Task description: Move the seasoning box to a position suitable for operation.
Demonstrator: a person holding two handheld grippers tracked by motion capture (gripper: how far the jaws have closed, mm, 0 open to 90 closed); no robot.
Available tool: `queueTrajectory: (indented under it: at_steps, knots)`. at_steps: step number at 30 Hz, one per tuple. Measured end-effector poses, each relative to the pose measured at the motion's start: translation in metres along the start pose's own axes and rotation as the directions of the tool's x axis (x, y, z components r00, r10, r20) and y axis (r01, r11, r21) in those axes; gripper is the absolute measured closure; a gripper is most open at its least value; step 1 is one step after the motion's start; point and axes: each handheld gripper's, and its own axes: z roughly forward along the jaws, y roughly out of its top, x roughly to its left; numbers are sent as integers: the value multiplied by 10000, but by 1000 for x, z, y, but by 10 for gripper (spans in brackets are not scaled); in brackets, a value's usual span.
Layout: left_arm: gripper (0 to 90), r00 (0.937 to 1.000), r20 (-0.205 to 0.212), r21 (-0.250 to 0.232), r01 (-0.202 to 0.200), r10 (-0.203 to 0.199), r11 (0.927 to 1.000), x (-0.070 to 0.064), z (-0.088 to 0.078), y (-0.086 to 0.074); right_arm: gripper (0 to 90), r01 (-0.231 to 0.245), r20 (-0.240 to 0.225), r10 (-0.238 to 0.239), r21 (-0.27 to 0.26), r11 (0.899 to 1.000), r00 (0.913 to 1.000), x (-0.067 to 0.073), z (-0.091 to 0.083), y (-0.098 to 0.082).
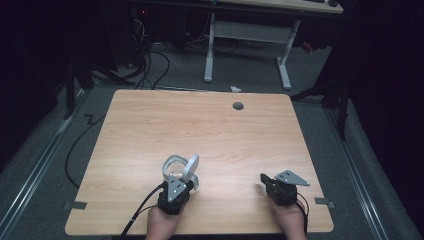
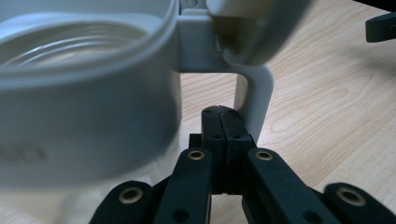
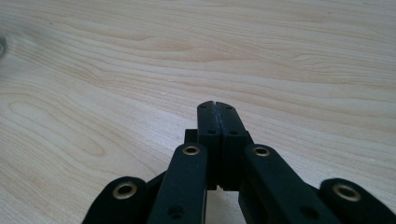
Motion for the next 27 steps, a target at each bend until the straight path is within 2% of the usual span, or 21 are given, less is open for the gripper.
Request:
queueTrajectory:
  at_steps: [4, 5, 6, 8, 9, 10, 11, 12, 13, 14, 15, 16, 17, 18, 19, 22, 23, 26, 27]
  knots:
    - [900, 9999, 41, 54, 92, -93, 9999, 4, -10, 2, 895, -22, -28, 22, -20, 10000, 10000, -1, -1, -1]
    - [900, 9993, 4, 758, -377, 377, 9964, 12, -27, 6, 895, -18, -31, 18, -24, 10000, 10000, 0, -1, -1]
    - [900, 9998, 12, 555, -197, 196, 9983, 14, -32, 9, 895, 38, -41, -38, -22, 10000, 10000, 0, -1, -1]
    - [900, 9996, -53, 734, -276, 281, 9969, 18, -39, 12, 896, 59, -128, -60, -57, 10000, 9999, 3, -2, 0]
    - [900, 9926, 128, 1688, -1212, 1208, 9782, 27, -49, 16, 897, 78, -161, -79, -68, 9999, 9998, 4, -1, 0]
    - [900, 9870, 175, 2149, -1596, 1596, 9635, 35, -58, 22, 897, 78, -161, -79, -68, 9999, 9998, 4, -1, 0]
    - [900, 9889, -279, 1764, -1389, 1460, 9745, 44, -60, 27, 897, 150, -258, -150, -28, 9999, 9996, 9, 0, 0]
    - [900, 9889, -279, 1764, -1389, 1460, 9745, 44, -60, 27, 897, 150, -258, -150, -28, 9999, 9996, 9, 0, 0]
    - [900, 9963, -859, 375, 52, -19, 9993, 52, -51, 32, 897, 265, -290, -264, 9, 9996, 9992, 11, 2, 1]
    - [900, 9963, -859, 375, 52, -19, 9993, 52, -51, 32, 897, 315, -294, -314, 43, 9995, 9991, 13, 2, 1]
    - [900, 9916, -1287, 320, 201, -158, 9993, 70, -45, 38, 897, 325, -332, -323, 42, 9995, 9989, 14, 3, 1]
    - [900, 9891, -1458, 334, 276, -225, 9991, 78, -40, 39, 896, 329, -352, -327, 40, 9995, 9988, 16, 4, 1]
    - [900, 9867, -1591, 333, 386, -328, 9987, 83, -35, 41, 896, 364, -359, -362, 64, 9993, 9987, 17, 5, 1]
    - [900, 9867, -1591, 333, 386, -328, 9987, 83, -35, 41, 896, 364, -359, -362, 64, 9993, 9987, 17, 5, 1]
    - [900, 9859, -1625, 320, 455, -397, 9985, 87, -29, 42, 896, 392, -366, -389, 93, 9992, 9986, 18, 6, 1]
    - [900, 9878, -1528, 408, 381, -315, 9984, 85, -26, 42, 896, 355, -383, -350, 123, 9993, 9987, 19, 7, 1]
    - [900, 9885, -1494, 511, 307, -227, 9982, 79, -26, 40, 896, 391, -394, -387, 108, 9992, 9985, 19, 7, 1]
    - [900, 9903, -1364, 615, 367, -280, 9974, 75, -29, 38, 896, 396, -391, -393, 76, 9992, 9985, 18, 6, 1]
    - [900, 9910, -1319, 666, 317, -227, 9973, 68, -33, 35, 896, 361, -356, -358, 79, 9993, 9987, 18, 5, 1]
